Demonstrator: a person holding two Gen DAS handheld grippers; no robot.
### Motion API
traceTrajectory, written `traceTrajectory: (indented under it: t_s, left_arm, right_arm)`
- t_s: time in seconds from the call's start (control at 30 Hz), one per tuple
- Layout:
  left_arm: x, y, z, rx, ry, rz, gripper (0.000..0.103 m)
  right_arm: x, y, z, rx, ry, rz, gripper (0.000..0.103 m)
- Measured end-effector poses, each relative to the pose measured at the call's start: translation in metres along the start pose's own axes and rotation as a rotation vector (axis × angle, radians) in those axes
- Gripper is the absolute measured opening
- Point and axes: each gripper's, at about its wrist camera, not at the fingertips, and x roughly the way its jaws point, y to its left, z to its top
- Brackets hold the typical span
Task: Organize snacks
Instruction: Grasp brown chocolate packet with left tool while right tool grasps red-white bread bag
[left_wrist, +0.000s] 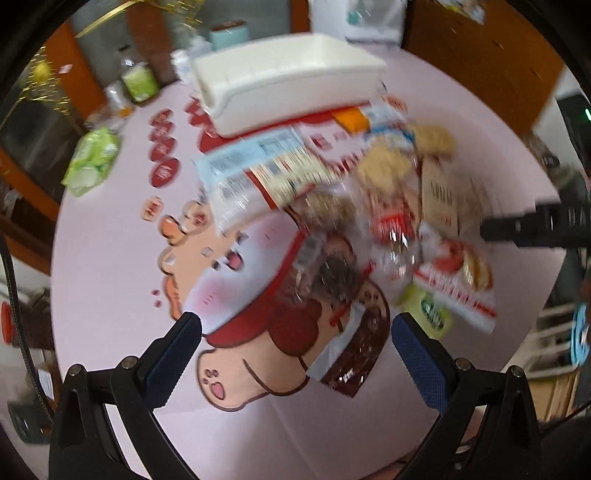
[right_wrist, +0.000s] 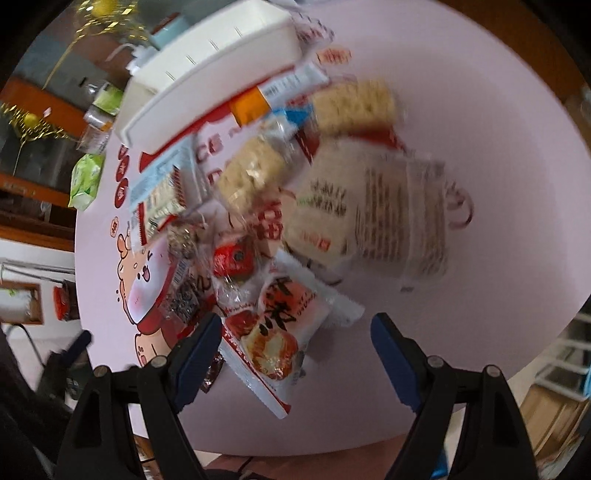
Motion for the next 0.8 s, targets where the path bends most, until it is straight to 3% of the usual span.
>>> traceTrajectory:
  t_s: [0.17, 0.4, 0.67, 0.8]
  left_arm:
    - [0.032, -0.010, -0.012, 0.048, 0.059, -0.054, 0.102]
    - [0.067, -0.015, -0.018, 0.013, 0.133, -0.087, 0.098]
    - [0.073, -0.035, -0.017, 0.068, 0.154, -0.094, 0.098]
    - [0.080, -0.054, -0.019, 0.128, 0.169, -0.049, 0.098]
  right_arm:
    - [0.023, 0.001, 0.000, 0.021, 0.047, 0.022, 0.083]
    - [0.038, 0.000, 0.006, 0.047, 0.071, 0.043, 0.083]
    - [0.045, -0.005, 0.009, 0.081, 0.123, 0.079, 0.083]
    - [0.053, -0.003, 0.011, 0.070, 0.160, 0.090, 0.083]
